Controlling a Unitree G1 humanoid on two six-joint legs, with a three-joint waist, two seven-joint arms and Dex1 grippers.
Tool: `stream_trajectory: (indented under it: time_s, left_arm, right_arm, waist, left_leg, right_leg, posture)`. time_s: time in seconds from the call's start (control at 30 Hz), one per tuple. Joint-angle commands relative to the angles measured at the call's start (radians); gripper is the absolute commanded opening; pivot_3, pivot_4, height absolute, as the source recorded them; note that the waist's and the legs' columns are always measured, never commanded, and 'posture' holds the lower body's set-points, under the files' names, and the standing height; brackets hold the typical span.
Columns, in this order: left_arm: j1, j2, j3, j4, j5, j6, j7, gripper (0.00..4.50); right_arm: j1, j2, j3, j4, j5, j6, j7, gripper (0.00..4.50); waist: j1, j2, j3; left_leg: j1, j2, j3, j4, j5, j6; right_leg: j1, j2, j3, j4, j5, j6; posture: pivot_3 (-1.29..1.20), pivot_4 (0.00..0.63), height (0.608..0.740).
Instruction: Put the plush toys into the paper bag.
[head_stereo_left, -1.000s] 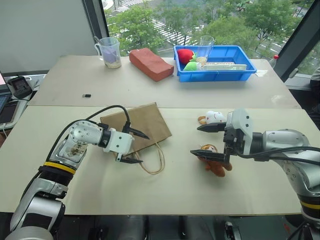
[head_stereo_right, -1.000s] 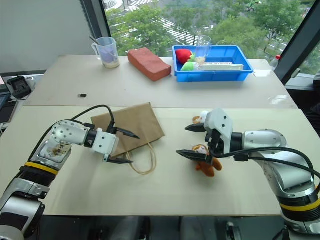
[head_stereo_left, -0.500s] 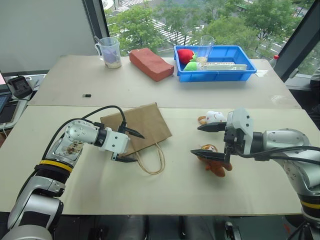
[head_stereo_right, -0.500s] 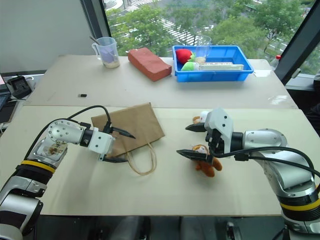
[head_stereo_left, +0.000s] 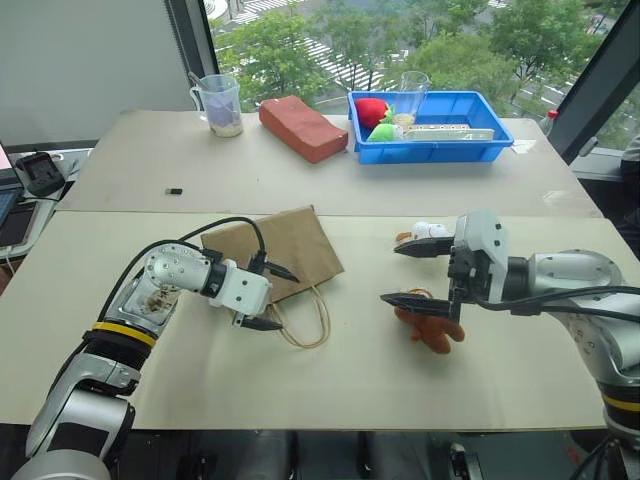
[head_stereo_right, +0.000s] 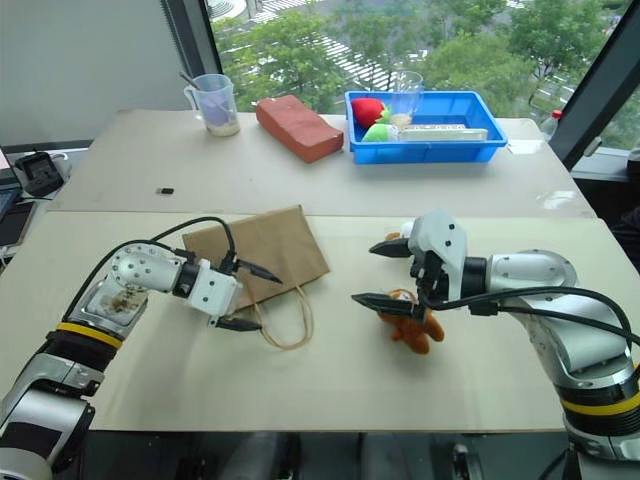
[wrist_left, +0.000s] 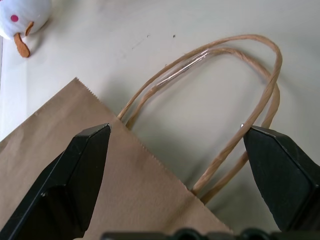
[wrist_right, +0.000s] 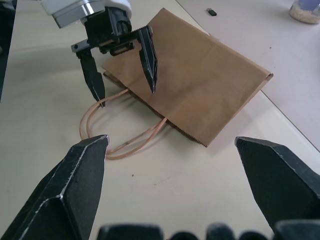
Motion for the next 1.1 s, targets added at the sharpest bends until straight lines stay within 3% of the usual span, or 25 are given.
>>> stream_trajectory:
  time_s: [0.03,0.37,0.47,0.67,0.73,1.1]
  left_arm:
    - [0.009,-0.026,-0.012,-0.059,-0.001,0.005,0.015,4.42]
    - [0.055,-0.071,-0.032,-0.166,-0.009,0.114,0.046,4.42]
    - [0.06,-0.065,-0.035,-0.186,-0.028,0.138,0.025,3.63]
    - [0.073,-0.071,-0.021,-0.235,-0.069,0.217,0.018,0.77]
    - [0.067,-0.073,-0.008,-0.251,-0.099,0.268,0.02,0.05]
    - [-0.034,-0.03,0.185,-0.32,-0.407,0.768,0.014,0.05]
  right_arm:
    - [-0.026,-0.005,-0.02,-0.03,0.021,0.013,-0.011,4.5]
    - [-0.009,-0.011,-0.032,-0.031,0.017,0.016,-0.023,4.5]
    - [-0.009,-0.011,-0.032,-0.03,0.017,0.014,-0.024,4.5]
    - [-0.016,-0.01,-0.028,-0.021,0.012,0.01,-0.024,4.5]
    - [-0.018,-0.011,-0.027,-0.014,0.009,0.007,-0.021,4.5]
    - [0.037,0.002,-0.016,0.009,-0.022,-0.023,-0.031,4.5]
  waist:
    - [0.0,0.0,0.0]
    - [0.0,0.0,0.0]
    - [0.0,0.0,0.0]
    - [0.001,0.0,0.0]
    - [0.001,0.0,0.0]
    - [0.0,0.0,0.0]
  left_leg:
    - [0.0,0.0,0.0,0.0,0.0,0.0]
    - [0.0,0.0,0.0,0.001,0.0,0.0]
    - [0.0,0.0,0.0,0.001,0.0,0.0]
    - [0.0,0.0,0.0,0.001,0.0,0.0]
    - [0.0,0.001,0.0,0.001,0.0,0.0]
    - [0.0,0.001,-0.001,0.002,0.0,0.0]
  right_leg:
    - [0.0,0.0,0.0,0.0,0.0,0.0]
    - [0.0,0.0,0.0,0.0,0.0,0.0]
    - [0.0,0.0,0.0,0.001,0.0,0.0]
    - [0.0,0.0,0.0,0.001,0.0,0.0]
    - [0.0,0.0,0.0,0.001,0.0,0.0]
    - [0.0,0.001,0.0,0.001,0.0,0.0]
  posture:
    - [0.0,0.15,0.74]
    - [0.0,0.15,0.74]
    - [0.0,0.15,0.74]
    - [0.0,0.15,0.74]
    - [0.0,0.15,0.74]
    - [0.0,0.15,0.74]
